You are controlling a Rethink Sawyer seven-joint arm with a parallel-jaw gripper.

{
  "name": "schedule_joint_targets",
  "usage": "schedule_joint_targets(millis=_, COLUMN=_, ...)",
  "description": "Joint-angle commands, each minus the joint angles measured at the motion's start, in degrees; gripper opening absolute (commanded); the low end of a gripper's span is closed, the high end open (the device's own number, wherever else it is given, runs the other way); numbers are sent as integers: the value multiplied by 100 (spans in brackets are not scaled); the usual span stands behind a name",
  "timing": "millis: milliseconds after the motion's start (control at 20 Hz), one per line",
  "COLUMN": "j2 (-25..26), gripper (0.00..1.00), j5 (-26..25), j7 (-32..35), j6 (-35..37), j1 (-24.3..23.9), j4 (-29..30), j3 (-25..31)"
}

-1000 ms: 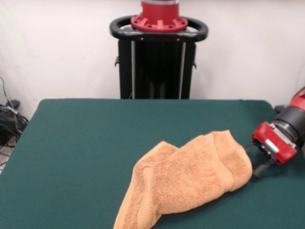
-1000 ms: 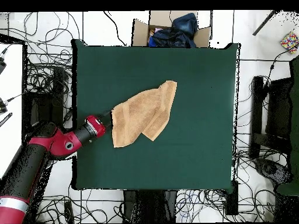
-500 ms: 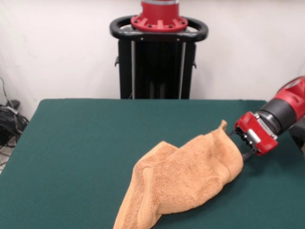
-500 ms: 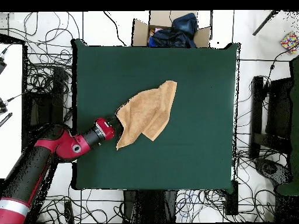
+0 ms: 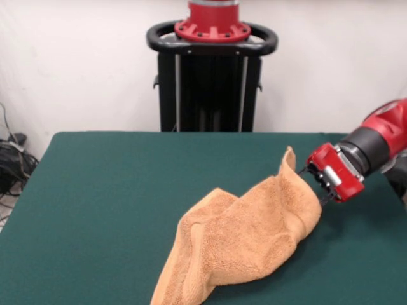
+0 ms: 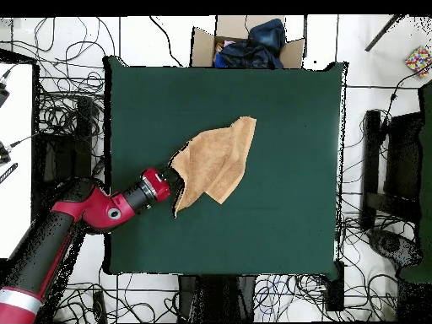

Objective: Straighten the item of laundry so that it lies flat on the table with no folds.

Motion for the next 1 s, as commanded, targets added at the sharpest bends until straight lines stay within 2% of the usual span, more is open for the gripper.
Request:
schedule_joint_targets(millis=50, j2=156, gripper=100, j5=255, j7=1603, j6=-592, j1=-113, j4=224, j3=276)
schedule_joint_targets(millis=450, j2=-284, gripper=100, j5=424, j7=1402, j6=-573, j1=-48, j4=873, j3=391)
schedule_joint_targets(millis=650, j2=-327, gripper=100, j5=630, j7=1449, j6=-346, j1=2, j4=873, j3=493)
schedule_joint_targets(millis=750, j2=-563, gripper=100, j5=778, j7=1284, j6=-213, j1=-1, j4=1093, j3=619)
schedule_joint_targets(millis=1000, j2=-1204, gripper=100, j5=765, j7=716, j6=-143, j1=118, j4=1728, j3=542)
